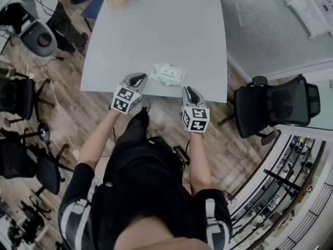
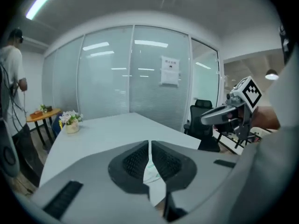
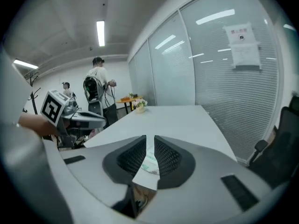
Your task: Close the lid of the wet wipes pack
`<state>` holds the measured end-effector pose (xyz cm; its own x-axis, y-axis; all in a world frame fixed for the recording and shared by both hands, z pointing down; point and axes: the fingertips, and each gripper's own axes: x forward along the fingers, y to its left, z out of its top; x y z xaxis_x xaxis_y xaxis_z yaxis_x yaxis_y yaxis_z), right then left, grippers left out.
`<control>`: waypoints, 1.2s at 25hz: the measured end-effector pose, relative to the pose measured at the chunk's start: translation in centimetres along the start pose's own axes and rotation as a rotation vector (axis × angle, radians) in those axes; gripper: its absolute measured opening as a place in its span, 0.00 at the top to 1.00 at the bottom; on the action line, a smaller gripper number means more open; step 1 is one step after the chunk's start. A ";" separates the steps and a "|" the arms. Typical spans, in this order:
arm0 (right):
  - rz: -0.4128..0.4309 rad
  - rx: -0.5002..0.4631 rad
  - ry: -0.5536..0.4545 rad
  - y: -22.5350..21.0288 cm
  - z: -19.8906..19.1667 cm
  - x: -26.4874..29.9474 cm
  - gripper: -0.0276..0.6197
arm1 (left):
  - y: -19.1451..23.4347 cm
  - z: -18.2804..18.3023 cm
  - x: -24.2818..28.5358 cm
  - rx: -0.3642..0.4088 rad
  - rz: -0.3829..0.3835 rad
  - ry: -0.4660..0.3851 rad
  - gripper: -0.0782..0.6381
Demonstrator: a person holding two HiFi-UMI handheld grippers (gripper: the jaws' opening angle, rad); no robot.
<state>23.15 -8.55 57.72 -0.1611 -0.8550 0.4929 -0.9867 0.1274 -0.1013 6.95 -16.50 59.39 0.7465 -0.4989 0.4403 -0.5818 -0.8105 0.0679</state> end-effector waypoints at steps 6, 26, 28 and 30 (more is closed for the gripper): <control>-0.027 0.027 -0.179 2.7 4.8 -6.7 0.87 | -2.0 6.2 -8.1 -0.009 0.137 -0.176 0.84; -0.093 0.118 -0.305 11.4 5.1 -13.4 0.92 | -1.4 5.1 -19.8 -0.052 0.192 -0.327 0.84; -0.089 0.112 -0.306 12.0 5.0 -13.4 0.92 | -1.8 4.9 -20.0 -0.042 0.186 -0.333 0.84; -0.084 0.100 -0.302 12.5 5.0 -13.2 0.92 | -2.4 4.8 -20.1 -0.034 0.174 -0.330 0.84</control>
<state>13.07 1.87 45.62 -0.0503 -0.9728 0.2260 -0.9865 0.0131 -0.1631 -5.10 -6.01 46.14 0.6960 -0.7051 0.1355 -0.7156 -0.6967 0.0497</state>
